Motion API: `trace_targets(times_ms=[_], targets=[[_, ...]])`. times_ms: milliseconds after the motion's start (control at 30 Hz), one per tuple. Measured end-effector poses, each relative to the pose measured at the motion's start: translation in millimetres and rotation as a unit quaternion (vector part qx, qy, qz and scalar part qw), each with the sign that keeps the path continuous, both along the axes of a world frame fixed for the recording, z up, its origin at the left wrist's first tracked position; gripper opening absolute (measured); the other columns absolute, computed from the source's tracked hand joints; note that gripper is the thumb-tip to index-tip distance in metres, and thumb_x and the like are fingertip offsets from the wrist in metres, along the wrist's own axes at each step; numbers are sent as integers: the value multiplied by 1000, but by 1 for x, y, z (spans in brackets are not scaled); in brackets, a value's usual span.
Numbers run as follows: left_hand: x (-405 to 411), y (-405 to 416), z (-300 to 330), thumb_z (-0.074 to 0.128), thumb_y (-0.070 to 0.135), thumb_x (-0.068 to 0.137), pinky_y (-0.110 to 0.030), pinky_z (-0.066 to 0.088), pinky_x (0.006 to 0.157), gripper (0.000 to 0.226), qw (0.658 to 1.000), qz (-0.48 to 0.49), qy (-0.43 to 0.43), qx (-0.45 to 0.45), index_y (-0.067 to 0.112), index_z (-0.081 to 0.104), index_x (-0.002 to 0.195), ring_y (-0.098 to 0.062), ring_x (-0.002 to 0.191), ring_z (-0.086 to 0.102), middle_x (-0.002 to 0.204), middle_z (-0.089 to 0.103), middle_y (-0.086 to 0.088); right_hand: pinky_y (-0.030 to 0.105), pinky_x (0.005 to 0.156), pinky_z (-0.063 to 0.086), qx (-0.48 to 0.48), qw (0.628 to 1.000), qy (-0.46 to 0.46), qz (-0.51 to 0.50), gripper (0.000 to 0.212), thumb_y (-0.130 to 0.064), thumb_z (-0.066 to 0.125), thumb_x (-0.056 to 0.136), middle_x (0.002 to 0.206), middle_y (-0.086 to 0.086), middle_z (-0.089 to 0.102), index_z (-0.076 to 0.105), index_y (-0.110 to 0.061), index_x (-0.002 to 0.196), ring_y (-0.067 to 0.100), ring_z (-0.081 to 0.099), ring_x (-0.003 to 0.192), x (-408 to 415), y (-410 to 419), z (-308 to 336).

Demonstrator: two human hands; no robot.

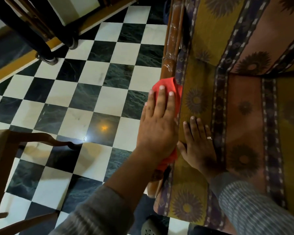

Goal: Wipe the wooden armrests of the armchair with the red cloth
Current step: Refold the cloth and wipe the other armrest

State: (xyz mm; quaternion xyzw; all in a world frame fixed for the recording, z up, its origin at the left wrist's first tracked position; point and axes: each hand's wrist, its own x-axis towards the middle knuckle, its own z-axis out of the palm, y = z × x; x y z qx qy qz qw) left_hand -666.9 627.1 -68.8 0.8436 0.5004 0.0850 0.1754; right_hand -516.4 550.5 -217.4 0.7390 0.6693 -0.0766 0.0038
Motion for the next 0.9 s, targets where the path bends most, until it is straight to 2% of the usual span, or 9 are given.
trace_targets(times_ms=[167, 333, 433, 567, 733, 900], targets=[[11, 20, 3, 21, 42, 102, -53, 8, 125, 65, 1000, 9, -14, -3, 16, 4, 159, -31, 154, -12, 168, -5, -9, 55, 120, 16, -7, 1000, 1, -1, 79, -63, 11, 96, 163, 17, 12, 24, -11, 154, 34, 9, 152, 1, 0, 2], [7, 7, 2, 12, 47, 101, -53, 8, 125, 67, 1000, 13, -10, 7, 16, 3, 159, -30, 154, -11, 168, -4, -8, 54, 119, 17, -17, 1000, 7, -1, 80, -63, 10, 96, 163, 18, 15, 25, -10, 154, 34, 11, 151, 0, -1, 5], [10, 14, 4, 7, 49, 97, -51, 7, 125, 71, 1000, -6, 16, 21, 15, 4, 158, -31, 154, -10, 168, -4, -8, 52, 120, 18, -3, 1000, 9, -7, 78, -63, 21, 97, 163, 17, 16, 26, -10, 154, 32, 11, 152, 0, -1, 4], [21, 46, 9, 11, 44, 95, -47, 4, 126, 71, 998, -40, 40, 27, 13, 6, 158, -30, 154, -10, 168, -2, -10, 51, 120, 18, -9, 1000, 10, -7, 79, -65, 20, 96, 164, 15, 11, 24, -11, 154, 29, 7, 152, 2, 0, 1], [45, 103, 15, 30, 35, 103, -45, 3, 126, 66, 998, -35, 44, 15, 11, 4, 158, -30, 154, -13, 168, -5, -10, 49, 121, 17, -17, 1000, 11, -5, 80, -66, 24, 95, 164, 14, 10, 21, -13, 155, 27, 5, 153, 4, 1, -1], [46, 96, 17, 30, 33, 102, -42, 0, 127, 66, 999, -26, 42, 18, 9, 5, 158, -31, 154, -11, 168, -3, -11, 48, 120, 15, -24, 999, 22, 17, 80, -67, 20, 95, 163, 13, 14, 26, -12, 154, 27, 8, 152, 9, 9, 5]])
